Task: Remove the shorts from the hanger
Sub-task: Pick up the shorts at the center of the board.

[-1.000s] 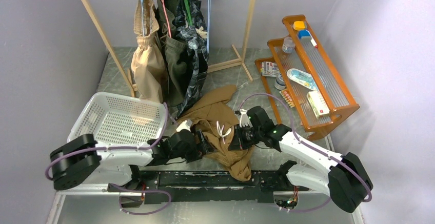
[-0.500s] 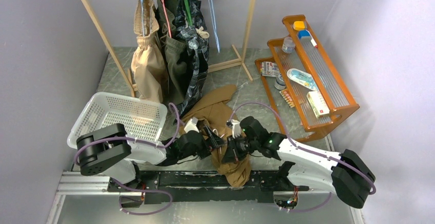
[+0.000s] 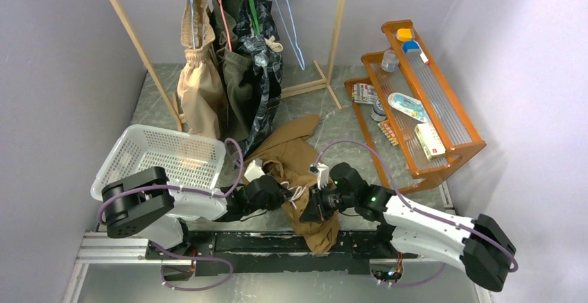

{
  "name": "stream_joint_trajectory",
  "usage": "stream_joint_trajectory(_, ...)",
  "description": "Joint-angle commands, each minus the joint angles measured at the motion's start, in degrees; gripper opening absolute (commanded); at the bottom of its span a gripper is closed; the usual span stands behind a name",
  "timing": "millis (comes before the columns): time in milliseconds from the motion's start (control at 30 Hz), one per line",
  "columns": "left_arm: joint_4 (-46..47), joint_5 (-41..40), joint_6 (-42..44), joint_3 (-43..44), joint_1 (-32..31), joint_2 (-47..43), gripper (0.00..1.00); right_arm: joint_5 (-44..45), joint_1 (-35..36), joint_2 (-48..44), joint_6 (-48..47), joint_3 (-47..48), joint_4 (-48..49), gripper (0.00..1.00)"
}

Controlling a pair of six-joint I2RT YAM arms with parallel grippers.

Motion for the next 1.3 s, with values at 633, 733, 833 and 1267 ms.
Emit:
stream_joint_trajectory(633,-12.7,-1.4,8.0,4.9,0.4,-3.0,0.09,58.1,-2.1,0.7,6.9,23.6,-27.9,0.72)
stream_joint_trajectory(733,-12.2,-1.6,7.3,3.3,0.5,-5.0,0.13,51.8,-9.3,4.5,7.3,20.3,-26.7,0.71)
stream_joint_trajectory(833,-11.6,-2.0,7.2,2.1,0.5,-6.5,0.16,41.1,-16.2,5.9,5.7,15.7,-20.1,0.66)
stream_joint_trajectory(1267,2.4,0.9,3.7,-3.3,0.6,-5.9,0.77,21.2,-16.7,8.2,4.3,5.7,-8.3,0.47)
